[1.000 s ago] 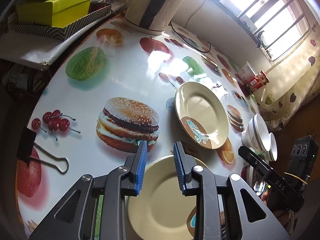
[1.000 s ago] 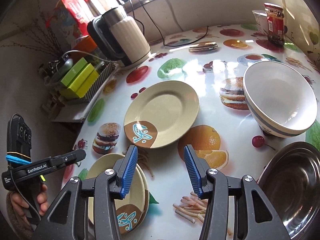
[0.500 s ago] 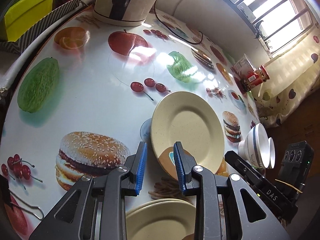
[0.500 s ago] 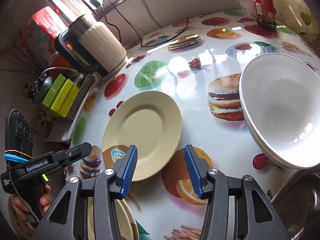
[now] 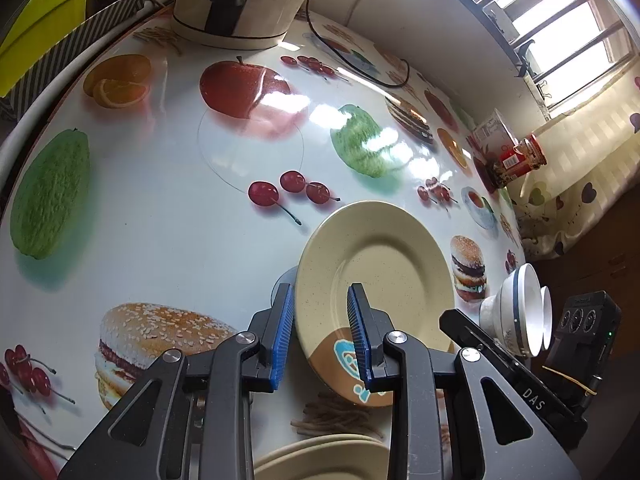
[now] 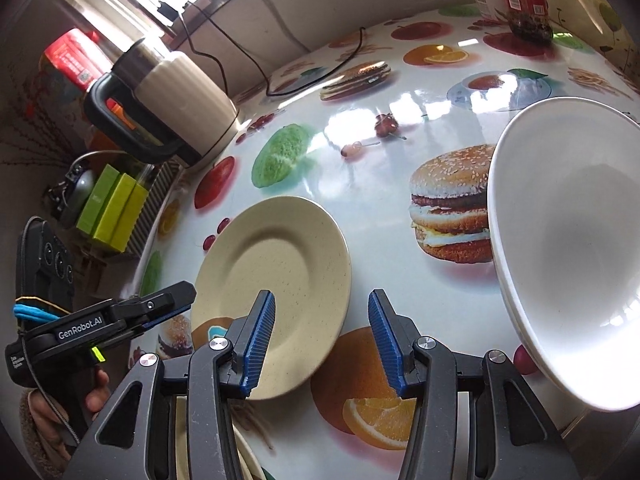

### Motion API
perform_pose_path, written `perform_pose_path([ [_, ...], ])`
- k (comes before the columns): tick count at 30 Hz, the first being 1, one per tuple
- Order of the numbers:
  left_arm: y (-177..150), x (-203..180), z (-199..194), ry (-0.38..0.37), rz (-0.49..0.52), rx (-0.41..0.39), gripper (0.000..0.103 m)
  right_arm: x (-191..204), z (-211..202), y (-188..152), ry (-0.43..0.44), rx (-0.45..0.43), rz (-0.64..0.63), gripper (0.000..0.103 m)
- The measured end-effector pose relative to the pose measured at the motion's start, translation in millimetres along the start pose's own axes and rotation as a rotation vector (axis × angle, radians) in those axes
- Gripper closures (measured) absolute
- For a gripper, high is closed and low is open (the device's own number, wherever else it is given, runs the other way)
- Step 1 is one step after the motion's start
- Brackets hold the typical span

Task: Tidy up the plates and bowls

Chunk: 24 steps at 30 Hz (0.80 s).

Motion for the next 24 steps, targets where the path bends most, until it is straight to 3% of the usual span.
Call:
perform_pose_path([
  [14, -4, -5, 16, -0.019, -0.003, 0.036, 0.074, 2, 12, 2, 0.025, 0.004, 0.003, 0.055],
  [20, -4, -5, 16, -0.004, 0.006, 0.028, 0.075, 0, 14, 2, 0.016, 0.006, -0.001, 0.068],
  [24, -4, -3, 16, 0.024, 0.010, 0.020, 0.082, -3, 13, 3, 0.010, 0.002, 0.007, 0.075],
])
Point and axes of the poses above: each gripper's, at about its wrist camera, not at the fingertips, and z roughly the way its jaws point, x to its left, y to its top, the point moved 9 cm from there along z, roughly the way its jaws point, and after that the axes turned 10 degrees about y, right-handed, at the moved point
